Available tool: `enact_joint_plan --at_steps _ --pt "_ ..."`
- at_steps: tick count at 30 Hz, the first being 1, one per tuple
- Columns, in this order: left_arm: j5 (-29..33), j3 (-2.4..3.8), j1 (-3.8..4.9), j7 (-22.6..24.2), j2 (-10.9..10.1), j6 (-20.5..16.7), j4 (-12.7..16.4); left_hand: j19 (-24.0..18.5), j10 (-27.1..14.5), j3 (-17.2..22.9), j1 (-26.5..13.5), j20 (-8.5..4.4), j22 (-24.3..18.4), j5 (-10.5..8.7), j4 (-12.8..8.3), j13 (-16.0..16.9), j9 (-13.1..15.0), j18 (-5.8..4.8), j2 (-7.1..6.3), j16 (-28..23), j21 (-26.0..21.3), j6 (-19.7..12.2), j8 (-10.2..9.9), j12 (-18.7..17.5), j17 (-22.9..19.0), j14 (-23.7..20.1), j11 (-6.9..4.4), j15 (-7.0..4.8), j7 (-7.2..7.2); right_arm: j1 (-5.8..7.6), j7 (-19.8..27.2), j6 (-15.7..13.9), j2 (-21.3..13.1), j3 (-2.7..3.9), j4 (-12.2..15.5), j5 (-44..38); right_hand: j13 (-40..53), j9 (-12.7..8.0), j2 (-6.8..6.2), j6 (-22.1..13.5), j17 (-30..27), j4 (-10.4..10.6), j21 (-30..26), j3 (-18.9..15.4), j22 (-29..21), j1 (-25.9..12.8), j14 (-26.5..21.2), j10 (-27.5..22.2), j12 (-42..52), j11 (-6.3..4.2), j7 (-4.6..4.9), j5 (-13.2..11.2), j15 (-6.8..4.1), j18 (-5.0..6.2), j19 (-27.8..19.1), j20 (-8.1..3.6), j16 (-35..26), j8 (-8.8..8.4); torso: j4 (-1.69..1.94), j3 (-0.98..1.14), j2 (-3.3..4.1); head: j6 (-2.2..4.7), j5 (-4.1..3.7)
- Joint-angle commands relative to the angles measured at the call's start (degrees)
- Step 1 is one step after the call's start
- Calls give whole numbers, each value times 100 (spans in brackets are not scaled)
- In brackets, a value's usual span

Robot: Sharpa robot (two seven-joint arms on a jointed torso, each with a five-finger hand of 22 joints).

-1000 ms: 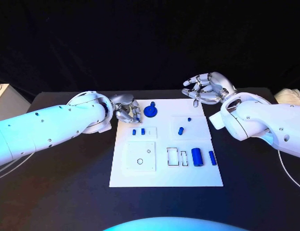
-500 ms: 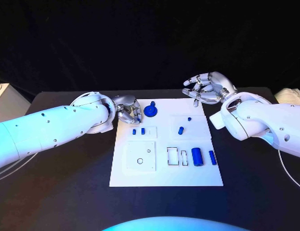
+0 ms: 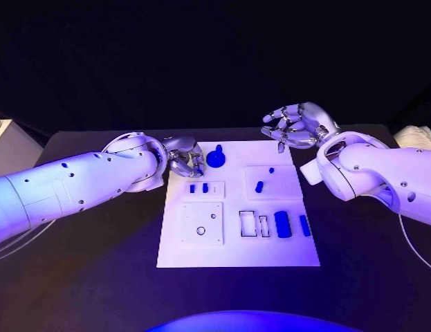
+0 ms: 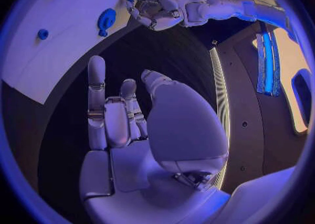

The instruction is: Assemble the parts on the task board

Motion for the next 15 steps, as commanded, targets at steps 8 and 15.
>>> enact_joint_plan --at_steps 8,15 --pt "-69 -14 -24 31 56 57 0 8 35 -24 -10 31 9 -6 -16 -7 11 -67 10 20 -1 41 -14 -16 7 -16 8 12 10 -2 28 61 4 2 5 -29 -5 2 -49 -13 -3 8 -29 28 -9 -7 -12 -3 -32 -25 32 17 -37 70 -1 12 -27 19 3 2 -6 1 -2" --pt "-82 -17 -24 -6 78 179 -2 21 66 -28 1 32 25 -9 -27 -5 18 -71 21 29 8 69 -16 -27 15 -12 4 10 7 -2 25 64 3 2 3 -30 -5 2 -49 -13 -3 8 -29 28 -9 -7 -12 -3 -32 -25 32 17 -37 70 -1 12 -27 19 -1 2 -3 -5 -8"
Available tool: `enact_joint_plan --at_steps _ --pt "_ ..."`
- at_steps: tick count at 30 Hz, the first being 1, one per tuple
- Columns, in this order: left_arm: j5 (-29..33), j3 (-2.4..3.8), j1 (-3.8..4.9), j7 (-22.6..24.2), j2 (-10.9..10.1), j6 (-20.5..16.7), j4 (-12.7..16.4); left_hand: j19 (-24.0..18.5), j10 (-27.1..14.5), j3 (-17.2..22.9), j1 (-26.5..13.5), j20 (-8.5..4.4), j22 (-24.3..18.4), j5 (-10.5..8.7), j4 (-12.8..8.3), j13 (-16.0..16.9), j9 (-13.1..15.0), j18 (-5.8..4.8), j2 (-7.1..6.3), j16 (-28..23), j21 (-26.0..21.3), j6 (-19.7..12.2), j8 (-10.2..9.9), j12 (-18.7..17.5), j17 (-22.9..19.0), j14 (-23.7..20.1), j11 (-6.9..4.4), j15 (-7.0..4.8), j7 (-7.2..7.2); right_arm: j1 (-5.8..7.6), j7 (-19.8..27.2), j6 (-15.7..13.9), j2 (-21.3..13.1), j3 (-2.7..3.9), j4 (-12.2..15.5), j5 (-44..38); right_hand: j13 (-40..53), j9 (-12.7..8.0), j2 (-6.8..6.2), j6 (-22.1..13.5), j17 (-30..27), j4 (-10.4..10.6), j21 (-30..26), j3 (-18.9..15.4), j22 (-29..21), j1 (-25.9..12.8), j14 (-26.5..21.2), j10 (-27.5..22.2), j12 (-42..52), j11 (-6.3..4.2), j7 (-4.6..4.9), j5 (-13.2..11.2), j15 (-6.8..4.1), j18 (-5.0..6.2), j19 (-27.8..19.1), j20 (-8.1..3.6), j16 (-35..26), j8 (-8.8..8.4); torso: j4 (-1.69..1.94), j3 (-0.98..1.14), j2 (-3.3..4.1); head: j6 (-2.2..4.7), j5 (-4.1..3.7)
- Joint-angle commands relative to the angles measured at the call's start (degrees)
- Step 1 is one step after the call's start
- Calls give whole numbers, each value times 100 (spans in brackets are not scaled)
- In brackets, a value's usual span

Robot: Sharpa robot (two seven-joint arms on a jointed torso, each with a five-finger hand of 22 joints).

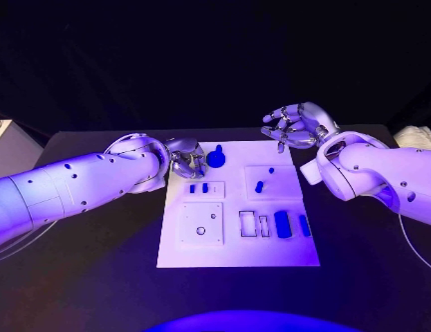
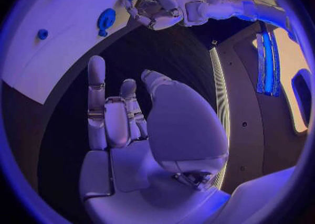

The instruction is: Assemble the parts on the task board

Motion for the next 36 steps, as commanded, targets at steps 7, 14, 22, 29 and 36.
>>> enact_joint_plan --at_steps 7,14,22,29,36 --pt "-58 -12 -8 -114 31 314 -34 3 45 -17 6 33 -14 -10 -18 -2 14 -67 20 26 -5 54 -6 -27 -6 -17 -8 8 1 -2 33 56 -1 1 5 -30 -5 2 -49 -11 -4 8 -29 28 -9 -7 -12 -4 -32 -25 34 17 -37 70 -1 12 -27 19 3 6 3 -15 -10" --pt "-115 -26 -7 -156 52 334 -70 -22 43 -17 11 33 -41 -8 -25 -3 14 -60 20 3 -23 52 -14 -37 -64 -45 -8 7 1 -2 38 54 5 1 -2 -30 -5 2 -49 -11 -4 8 -29 28 -9 -7 -12 -4 -32 -25 34 17 -37 70 -1 12 -27 19 1 0 5 -18 -7" --pt "-181 -63 -8 -173 83 293 -99 -70 23 -9 28 32 -84 -5 -48 -15 1 -48 22 -13 -56 29 -67 -100 -105 -82 11 19 17 -2 42 53 2 1 -1 -30 -5 2 -49 -11 -4 8 -29 28 -9 -7 -12 -4 -32 -25 34 17 -37 70 -1 12 -27 19 -3 0 2 -24 -8" --pt "-197 -78 -11 -163 72 223 -113 -95 -1 7 45 45 -100 -4 -73 -40 -25 -45 24 -18 -72 -5 -146 -196 -123 -113 43 44 47 -3 35 62 -6 1 -1 -30 -5 2 -49 -11 -4 8 -29 28 -9 -7 -12 -4 -32 -25 34 17 -37 70 -1 12 -27 19 8 -2 -2 -21 -13" --pt "-168 -81 -15 -97 59 219 -90 -111 9 29 112 54 -105 -32 -137 -48 -46 -42 31 -26 -76 -20 -207 -253 -158 -144 58 56 62 -3 23 78 -10 1 -6 -30 -37 3 -53 -13 -13 3 -52 42 -26 -11 -12 5 -43 -28 33 19 -39 70 12 10 -46 25 -4 -4 5 -18 -10"
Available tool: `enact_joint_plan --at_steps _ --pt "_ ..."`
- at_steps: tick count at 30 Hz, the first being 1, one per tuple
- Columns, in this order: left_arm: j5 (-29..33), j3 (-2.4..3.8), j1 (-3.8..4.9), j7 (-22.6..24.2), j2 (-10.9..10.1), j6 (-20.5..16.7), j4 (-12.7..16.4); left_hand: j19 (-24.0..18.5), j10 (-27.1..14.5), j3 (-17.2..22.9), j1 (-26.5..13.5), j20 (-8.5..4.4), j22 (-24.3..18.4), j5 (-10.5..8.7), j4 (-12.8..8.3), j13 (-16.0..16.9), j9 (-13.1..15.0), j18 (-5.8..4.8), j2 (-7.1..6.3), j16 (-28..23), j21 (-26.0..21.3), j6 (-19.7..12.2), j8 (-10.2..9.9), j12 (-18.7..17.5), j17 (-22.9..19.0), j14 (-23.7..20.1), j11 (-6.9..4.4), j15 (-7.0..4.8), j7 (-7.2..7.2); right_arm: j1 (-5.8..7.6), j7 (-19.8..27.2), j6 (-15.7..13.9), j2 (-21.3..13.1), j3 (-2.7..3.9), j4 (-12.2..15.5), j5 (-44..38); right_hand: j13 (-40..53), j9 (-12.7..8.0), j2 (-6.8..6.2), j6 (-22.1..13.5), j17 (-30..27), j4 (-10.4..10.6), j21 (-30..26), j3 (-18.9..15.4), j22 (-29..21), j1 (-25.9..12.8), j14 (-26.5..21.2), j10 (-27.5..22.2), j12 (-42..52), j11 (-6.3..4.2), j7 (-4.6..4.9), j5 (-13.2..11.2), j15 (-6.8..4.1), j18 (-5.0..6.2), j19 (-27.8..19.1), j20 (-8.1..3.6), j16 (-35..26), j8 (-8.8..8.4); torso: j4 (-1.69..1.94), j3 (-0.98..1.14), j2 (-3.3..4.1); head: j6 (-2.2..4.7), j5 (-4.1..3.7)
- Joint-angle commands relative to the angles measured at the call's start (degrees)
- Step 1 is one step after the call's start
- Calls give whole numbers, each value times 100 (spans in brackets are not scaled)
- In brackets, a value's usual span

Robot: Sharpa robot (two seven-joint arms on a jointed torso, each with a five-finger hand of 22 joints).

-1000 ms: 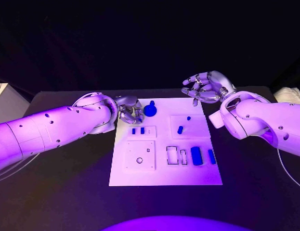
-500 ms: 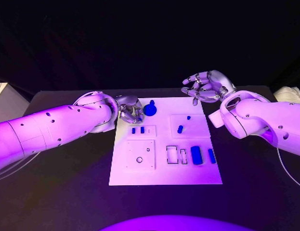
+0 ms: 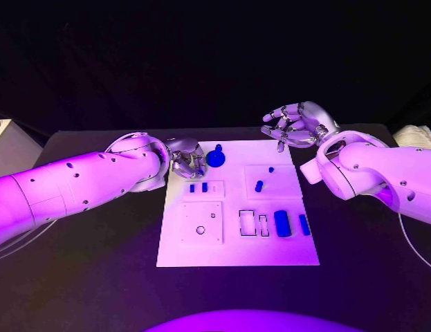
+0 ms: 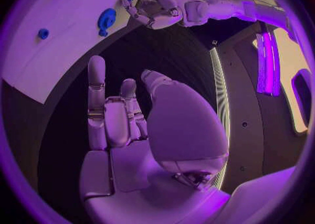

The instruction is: Assemble the parts on the task board

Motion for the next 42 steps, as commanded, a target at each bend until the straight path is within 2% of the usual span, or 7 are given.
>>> enact_joint_plan --at_steps 1,11,13,29,42 --pt "-74 -34 -42 -55 -6 100 -6 -58 4 0 75 4 0 -38 -35 -7 -4 -42 -13 -29 -32 -18 -31 -40 -18 -57 28 6 41 -3 22 79 -2 2 -1 -29 -5 3 -53 -5 -5 3 -20 43 -5 -11 -12 3 -20 -30 40 19 -39 70 12 10 -11 25 -8 -3 5 1 0" --pt "12 -33 -46 33 -17 10 23 -90 -2 -5 74 23 -13 -53 -63 -16 -56 -37 -24 -38 -41 -127 -169 -119 -66 -97 53 29 72 -5 12 93 -1 2 -7 -29 -5 3 -53 -5 -5 3 -20 43 -5 -11 -12 3 -20 -30 40 19 -39 70 12 10 -11 25 3 -4 4 -5 -4" --pt "27 -33 -46 43 -18 -7 24 -111 -11 -4 67 33 -25 -53 -70 -21 -84 -32 -32 -41 -51 -198 -243 -160 -91 -114 63 38 86 -6 11 94 0 2 -7 -29 -5 3 -53 -5 -5 3 -20 43 -5 -11 -12 3 -20 -30 40 19 -39 70 12 10 -11 25 1 -2 4 -4 -6" --pt "65 -33 -47 20 -25 -5 25 -145 2 -30 9 54 -43 -51 -72 -19 -165 -25 -93 -48 -73 -399 -442 -243 -156 -156 67 50 106 -6 28 49 -9 2 -3 -29 -39 0 -61 -22 -6 4 -36 47 -16 -22 -11 -9 -42 -28 43 17 -38 69 18 10 -20 20 -1 1 3 -12 -1" --pt "56 -32 -47 -10 -44 -9 39 -167 -9 -37 -9 55 -66 -49 -73 -17 -187 -19 -116 -52 -91 -445 -488 -268 -178 -169 70 50 103 -8 60 -6 -12 2 -1 -29 -27 0 -62 -24 -2 3 -37 47 -17 -21 -9 1 -30 -28 43 17 -38 69 19 10 -18 19 -3 -1 5 -14 -3"
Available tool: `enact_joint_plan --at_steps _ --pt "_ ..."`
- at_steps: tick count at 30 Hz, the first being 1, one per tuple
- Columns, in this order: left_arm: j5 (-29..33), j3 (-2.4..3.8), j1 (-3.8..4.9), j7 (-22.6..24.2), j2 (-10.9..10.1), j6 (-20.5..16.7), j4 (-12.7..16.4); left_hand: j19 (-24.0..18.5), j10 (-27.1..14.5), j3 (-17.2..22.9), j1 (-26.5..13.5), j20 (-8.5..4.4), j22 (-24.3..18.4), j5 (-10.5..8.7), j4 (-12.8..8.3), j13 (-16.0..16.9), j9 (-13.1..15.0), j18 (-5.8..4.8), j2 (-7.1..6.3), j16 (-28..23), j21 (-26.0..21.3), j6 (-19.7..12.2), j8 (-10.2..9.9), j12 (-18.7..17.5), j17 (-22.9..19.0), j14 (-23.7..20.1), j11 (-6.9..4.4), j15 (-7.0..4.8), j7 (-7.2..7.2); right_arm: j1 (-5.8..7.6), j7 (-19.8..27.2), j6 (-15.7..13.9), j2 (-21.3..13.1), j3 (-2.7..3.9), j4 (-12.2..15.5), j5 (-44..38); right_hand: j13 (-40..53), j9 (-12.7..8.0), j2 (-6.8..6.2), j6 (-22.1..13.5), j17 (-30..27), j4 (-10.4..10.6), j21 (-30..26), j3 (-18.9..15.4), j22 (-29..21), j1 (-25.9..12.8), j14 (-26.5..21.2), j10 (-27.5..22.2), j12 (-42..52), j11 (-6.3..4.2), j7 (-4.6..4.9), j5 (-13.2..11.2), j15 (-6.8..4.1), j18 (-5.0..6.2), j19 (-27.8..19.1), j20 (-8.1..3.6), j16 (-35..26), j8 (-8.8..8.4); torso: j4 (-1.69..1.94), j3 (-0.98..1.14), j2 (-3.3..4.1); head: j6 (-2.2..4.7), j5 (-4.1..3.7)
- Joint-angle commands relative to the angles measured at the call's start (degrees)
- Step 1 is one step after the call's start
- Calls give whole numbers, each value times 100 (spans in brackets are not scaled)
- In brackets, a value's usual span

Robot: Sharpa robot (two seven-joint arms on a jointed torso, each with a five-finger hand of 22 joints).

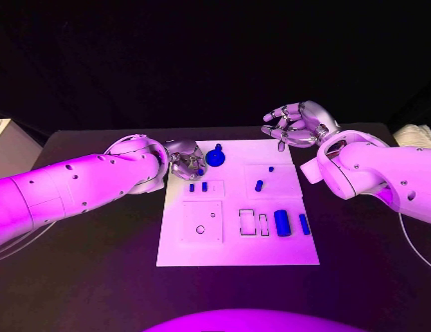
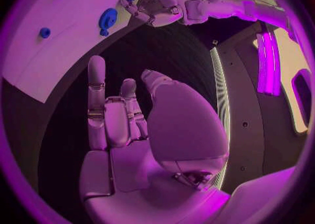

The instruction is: Assemble the parts on the task board

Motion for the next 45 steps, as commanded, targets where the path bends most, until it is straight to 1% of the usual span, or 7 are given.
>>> enact_joint_plan --at_steps 1,26,30,34,39,42,45 --pt "6 -1 -6 -38 -3 32 7 -61 -20 -17 -10 17 -28 -20 -17 2 -13 -13 -73 -36 -36 -58 -43 -48 -22 -55 30 11 10 -3 65 -2 -2 1 6 -29 5 0 -39 4 -2 -12 -38 32 -6 2 -9 -13 -10 -42 32 17 -38 69 19 10 -18 20 1 -1 3 -4 -3" --pt "37 36 -6 -116 -150 14 -35 -509 -722 -17 -25 203 -418 -12 -48 -122 -302 82 -168 -275 -349 -702 -517 -486 -836 -619 301 235 -224 -13 -60 179 -52 1 -28 -146 -505 6 -106 -73 25 -47 -177 169 -99 7 12 -277 -543 -22 50 -76 -25 66 106 15 -68 46 -3 -8 -6 2 -8" --pt "56 58 -5 -121 -245 37 -19 -549 -775 -11 2 221 -449 -9 -67 -139 -305 92 -160 -293 -371 -650 -492 -508 -914 -670 320 253 -202 -15 -87 322 -83 0 -91 -404 -983 24 -193 -41 161 -140 -198 317 -100 87 69 -307 -1061 -18 53 -137 -29 59 194 8 12 105 4 -9 -12 11 -22" --pt "130 100 -4 -67 -370 -22 19 -543 -767 19 48 233 -429 -7 -96 -146 -302 92 -131 -295 -352 -553 -441 -495 -975 -701 325 259 -149 -16 -123 588 -113 0 -196 -852 -1584 30 -292 73 495 -353 350 582 284 302 201 -242 -1732 -15 53 -144 -35 -17 423 -17 292 160 3 -11 -11 28 -21" --pt "379 137 -2 211 -535 -334 80 -702 -534 35 62 195 -547 -24 -129 -70 -288 138 -108 -427 -412 -330 -280 -255 -1369 -906 250 200 152 -19 -187 963 -116 -1 -350 -1622 -2384 -21 -384 325 806 -677 1049 1006 836 445 310 -23 -2620 11 40 -162 -19 -110 588 -40 563 139 -1 -13 -14 54 -27" --pt "786 164 -2 498 -656 -665 125 -1155 -469 -41 35 161 -973 -23 -106 39 -257 235 -62 -711 -751 -171 -73 30 -1902 -1206 225 169 179 -41 -266 1168 -100 -3 -474 -2305 -2771 -59 -408 474 827 -839 1357 1147 1109 398 323 74 -3053 9 24 -192 -28 -142 609 -40 588 99 -4 -15 -12 87 -51" --pt "1851 181 -3 1042 -801 -950 178 -1496 -387 -98 43 124 -1352 -18 -82 178 -218 317 26 -929 -1074 -66 99 363 -2183 -1374 169 128 149 -78 -403 1331 -63 -5 -591 -3081 -3009 -86 -419 553 819 -940 1549 1212 1282 333 340 150 -3312 14 5 -233 -26 -160 624 -36 602 56 -3 -14 -7 117 -104"
